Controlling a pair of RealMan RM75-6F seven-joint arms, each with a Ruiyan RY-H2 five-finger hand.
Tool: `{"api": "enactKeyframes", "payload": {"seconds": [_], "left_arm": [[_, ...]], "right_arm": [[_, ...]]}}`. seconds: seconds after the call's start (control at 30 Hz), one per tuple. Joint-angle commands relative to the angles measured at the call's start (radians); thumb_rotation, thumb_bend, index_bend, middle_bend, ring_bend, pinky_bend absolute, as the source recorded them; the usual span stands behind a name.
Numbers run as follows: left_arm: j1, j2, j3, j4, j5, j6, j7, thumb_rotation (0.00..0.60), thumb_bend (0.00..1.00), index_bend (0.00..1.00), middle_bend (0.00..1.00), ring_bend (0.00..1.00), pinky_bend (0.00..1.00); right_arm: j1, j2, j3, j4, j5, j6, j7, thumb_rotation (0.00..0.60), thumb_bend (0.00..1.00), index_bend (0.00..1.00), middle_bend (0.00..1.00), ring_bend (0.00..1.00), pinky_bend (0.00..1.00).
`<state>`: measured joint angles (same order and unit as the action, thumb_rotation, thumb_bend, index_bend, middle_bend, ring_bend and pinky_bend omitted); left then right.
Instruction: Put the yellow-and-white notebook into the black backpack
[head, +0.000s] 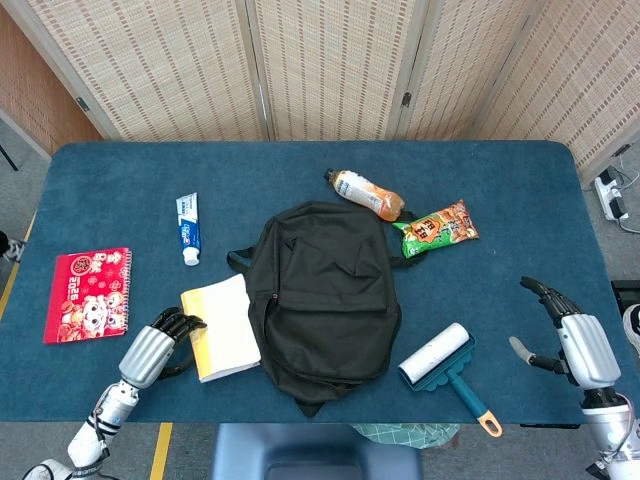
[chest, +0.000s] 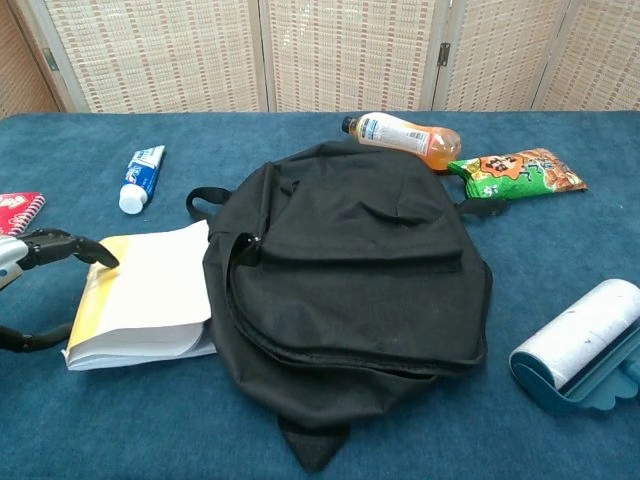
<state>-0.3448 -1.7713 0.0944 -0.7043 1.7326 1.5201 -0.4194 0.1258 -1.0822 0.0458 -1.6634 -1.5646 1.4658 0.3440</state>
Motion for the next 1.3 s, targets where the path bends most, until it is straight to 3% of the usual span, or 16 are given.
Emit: {"api": "enactKeyframes", "payload": {"seconds": [0.03,0.2,0.57,0.8,1.1,1.3], "left_arm": [[-0.003,0.002,-0.013,-0.028,-0.012,0.015,-0.056,0.600,0.38,0.31,0.32,0.29,0.21],[-0.019,0.011,-0.016,-0.067,0.001,0.041,-0.117,0.600,0.38,0.31,0.32,0.30,0.21],[-0.058,0.008,-0.018,-0.096,0.032,0.049,-0.023,0.600,0.39,0.30,0.32,0.29,0.21],[-0.060,0.018,-0.002,-0.107,0.037,0.037,-0.024,0.600,0.59,0.29,0.31,0.28,0.20],[-0.063,-0.009,-0.017,-0.100,0.032,0.058,-0.013,0.600,0.42,0.29,0.30,0.27,0.19],[-0.054,-0.042,-0.035,-0.068,0.022,0.099,-0.011,0.600,0.41,0.38,0.32,0.28,0.20]], "right_arm": [[-0.001,-0.001,0.000,0.001,0.000,0.001,0.001,0.600,0.31,0.15,0.21,0.21,0.28],[-0.003,-0.001,0.001,0.003,0.003,0.002,0.003,0.600,0.31,0.15,0.21,0.21,0.28],[-0.004,-0.003,0.001,0.015,0.007,-0.002,0.015,0.600,0.31,0.15,0.21,0.21,0.28],[-0.003,-0.007,0.001,0.024,0.013,-0.010,0.019,0.600,0.31,0.15,0.21,0.21,0.28],[-0.003,-0.007,0.004,0.029,0.015,-0.012,0.022,0.600,0.31,0.15,0.21,0.21,0.28],[-0.004,-0.009,0.004,0.033,0.021,-0.016,0.025,0.600,0.31,0.15,0.21,0.21,0.28]]}}
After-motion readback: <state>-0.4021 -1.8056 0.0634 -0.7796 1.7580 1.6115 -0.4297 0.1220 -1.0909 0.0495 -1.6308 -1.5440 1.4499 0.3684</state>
